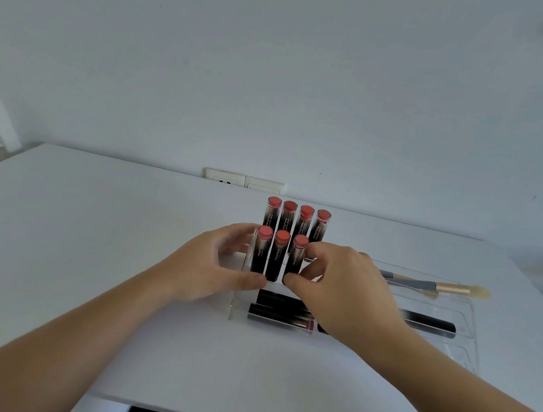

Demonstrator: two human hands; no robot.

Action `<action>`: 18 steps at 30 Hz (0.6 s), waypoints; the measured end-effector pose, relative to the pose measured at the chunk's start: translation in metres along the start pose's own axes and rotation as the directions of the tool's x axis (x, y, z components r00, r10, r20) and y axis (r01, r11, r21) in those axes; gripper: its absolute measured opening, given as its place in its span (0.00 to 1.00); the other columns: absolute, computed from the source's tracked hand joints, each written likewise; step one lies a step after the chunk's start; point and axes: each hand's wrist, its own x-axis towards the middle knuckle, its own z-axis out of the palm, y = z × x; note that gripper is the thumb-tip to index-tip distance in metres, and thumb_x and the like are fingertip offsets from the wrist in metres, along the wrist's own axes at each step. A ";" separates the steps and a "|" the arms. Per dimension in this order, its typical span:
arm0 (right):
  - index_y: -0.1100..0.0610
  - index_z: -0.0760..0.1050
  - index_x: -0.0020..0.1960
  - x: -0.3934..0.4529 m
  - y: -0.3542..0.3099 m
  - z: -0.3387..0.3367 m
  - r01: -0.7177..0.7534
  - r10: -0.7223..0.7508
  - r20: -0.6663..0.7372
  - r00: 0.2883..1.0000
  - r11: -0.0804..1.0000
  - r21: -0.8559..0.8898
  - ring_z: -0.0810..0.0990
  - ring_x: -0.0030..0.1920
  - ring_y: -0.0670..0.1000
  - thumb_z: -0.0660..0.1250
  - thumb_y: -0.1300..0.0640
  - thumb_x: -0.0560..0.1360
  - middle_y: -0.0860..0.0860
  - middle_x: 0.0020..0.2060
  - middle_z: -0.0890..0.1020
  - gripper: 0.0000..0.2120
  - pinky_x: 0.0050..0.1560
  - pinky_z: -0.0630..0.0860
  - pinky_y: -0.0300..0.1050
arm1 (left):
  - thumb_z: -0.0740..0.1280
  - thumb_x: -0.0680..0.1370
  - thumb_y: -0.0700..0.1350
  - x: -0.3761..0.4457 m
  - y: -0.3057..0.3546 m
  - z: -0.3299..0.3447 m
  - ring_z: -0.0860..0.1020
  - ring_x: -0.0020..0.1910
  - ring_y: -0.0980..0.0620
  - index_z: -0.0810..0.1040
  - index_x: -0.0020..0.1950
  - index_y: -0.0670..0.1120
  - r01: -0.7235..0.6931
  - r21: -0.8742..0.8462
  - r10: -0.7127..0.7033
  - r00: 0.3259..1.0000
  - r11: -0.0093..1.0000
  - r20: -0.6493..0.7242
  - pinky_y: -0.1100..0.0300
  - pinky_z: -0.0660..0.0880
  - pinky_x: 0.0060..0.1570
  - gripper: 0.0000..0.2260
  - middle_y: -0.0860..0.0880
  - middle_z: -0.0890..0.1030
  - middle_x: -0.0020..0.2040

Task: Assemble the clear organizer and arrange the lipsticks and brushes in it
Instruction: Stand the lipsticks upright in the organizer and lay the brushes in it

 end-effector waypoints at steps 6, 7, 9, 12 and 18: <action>0.41 0.76 0.58 -0.010 0.014 -0.023 0.055 -0.059 -0.051 0.997 0.996 -0.068 0.80 0.46 0.42 0.67 0.44 0.73 0.37 0.42 0.83 0.14 0.48 0.79 0.47 | 0.79 0.62 0.65 -0.001 -0.001 -0.007 0.72 0.71 0.63 0.68 0.77 0.55 0.056 0.021 -0.056 0.998 0.998 0.019 0.50 0.63 0.76 0.46 0.59 0.76 0.71; 0.40 0.77 0.56 -0.011 0.020 -0.032 0.084 -0.089 -0.056 0.994 0.993 -0.079 0.80 0.45 0.42 0.68 0.45 0.74 0.37 0.41 0.82 0.11 0.48 0.79 0.47 | 0.79 0.60 0.65 -0.003 0.000 -0.009 0.72 0.70 0.64 0.68 0.77 0.56 0.067 0.033 -0.067 0.998 0.997 -0.003 0.52 0.64 0.75 0.47 0.59 0.76 0.70; 0.40 0.78 0.49 -0.011 0.035 -0.055 0.160 -0.160 0.005 0.987 0.982 -0.098 0.79 0.43 0.41 0.69 0.49 0.74 0.38 0.39 0.81 0.05 0.48 0.78 0.47 | 0.77 0.59 0.67 -0.008 0.003 -0.015 0.76 0.64 0.66 0.71 0.71 0.60 0.042 0.086 -0.034 0.995 0.995 -0.089 0.58 0.70 0.70 0.42 0.63 0.80 0.63; 0.38 0.79 0.49 -0.010 0.057 -0.086 0.277 -0.229 0.231 0.946 0.939 -0.203 0.78 0.43 0.38 0.66 0.49 0.77 0.38 0.42 0.79 0.06 0.47 0.74 0.41 | 0.78 0.61 0.68 -0.020 0.011 -0.023 0.79 0.45 0.61 0.78 0.53 0.61 -0.023 0.190 0.084 0.944 0.981 -0.320 0.67 0.75 0.49 0.25 0.62 0.81 0.48; 0.30 0.69 0.66 -0.006 0.083 -0.104 0.433 -0.164 0.494 0.854 0.750 -0.501 0.70 0.49 0.37 0.54 0.47 0.83 0.29 0.45 0.71 0.16 0.45 0.63 0.33 | 0.71 0.73 0.58 -0.050 0.041 -0.001 0.76 0.38 0.57 0.81 0.46 0.57 -0.296 0.479 0.432 0.879 0.827 -0.203 0.68 0.70 0.39 0.07 0.58 0.80 0.41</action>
